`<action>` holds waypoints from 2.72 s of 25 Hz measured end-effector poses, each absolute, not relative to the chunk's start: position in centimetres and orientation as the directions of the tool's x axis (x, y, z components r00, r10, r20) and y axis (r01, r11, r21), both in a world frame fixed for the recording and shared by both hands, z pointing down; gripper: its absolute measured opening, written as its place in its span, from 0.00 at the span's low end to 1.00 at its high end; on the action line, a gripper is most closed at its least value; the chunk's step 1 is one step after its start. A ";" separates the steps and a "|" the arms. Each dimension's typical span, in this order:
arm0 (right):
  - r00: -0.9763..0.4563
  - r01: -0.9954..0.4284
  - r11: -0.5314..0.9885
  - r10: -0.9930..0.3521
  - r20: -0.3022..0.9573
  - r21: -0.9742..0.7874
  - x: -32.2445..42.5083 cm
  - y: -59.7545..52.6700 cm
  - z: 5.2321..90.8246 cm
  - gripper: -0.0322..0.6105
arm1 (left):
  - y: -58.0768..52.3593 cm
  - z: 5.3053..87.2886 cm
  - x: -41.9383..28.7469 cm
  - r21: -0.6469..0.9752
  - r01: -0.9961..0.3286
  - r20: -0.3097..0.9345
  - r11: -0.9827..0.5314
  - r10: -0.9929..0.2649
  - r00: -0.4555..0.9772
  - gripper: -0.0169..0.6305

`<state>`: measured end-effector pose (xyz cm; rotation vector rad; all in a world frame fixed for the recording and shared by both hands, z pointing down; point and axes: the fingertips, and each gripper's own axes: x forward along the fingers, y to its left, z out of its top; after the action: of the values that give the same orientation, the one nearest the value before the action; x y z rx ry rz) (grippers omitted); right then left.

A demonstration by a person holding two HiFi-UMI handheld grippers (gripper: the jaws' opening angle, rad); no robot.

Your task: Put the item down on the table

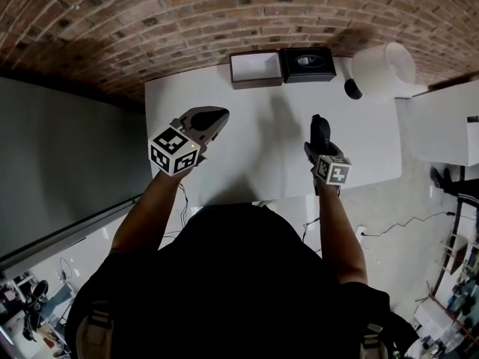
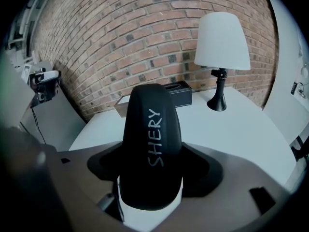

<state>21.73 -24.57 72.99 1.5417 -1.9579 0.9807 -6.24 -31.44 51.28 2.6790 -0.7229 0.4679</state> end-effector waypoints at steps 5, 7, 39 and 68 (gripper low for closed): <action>-0.263 -0.963 0.122 -0.607 0.750 -0.239 21.8 -25.1 74.9 0.59 | -32.3 51.1 -6.5 0.216 -0.539 0.387 -0.814 -0.435 0.813 0.05; -0.262 -0.964 0.123 -0.590 0.764 -0.236 21.9 -25.1 75.9 0.59 | -32.5 50.9 -6.6 0.212 -0.542 0.386 -0.813 -0.440 0.811 0.05; -0.233 -0.972 0.137 -0.424 0.875 -0.193 21.5 -25.4 85.8 0.59 | -34.8 52.3 -8.0 0.212 -0.585 0.413 -0.783 -0.471 0.779 0.05; -0.187 -0.977 0.163 -0.342 0.921 -0.137 22.2 -25.1 88.1 0.61 | -34.9 52.5 -8.0 0.225 -0.591 0.432 -0.774 -0.465 0.773 0.05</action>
<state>22.16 -25.12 88.12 1.2795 -1.6629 1.0309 -7.98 -34.88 52.47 2.6180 -0.8085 0.5061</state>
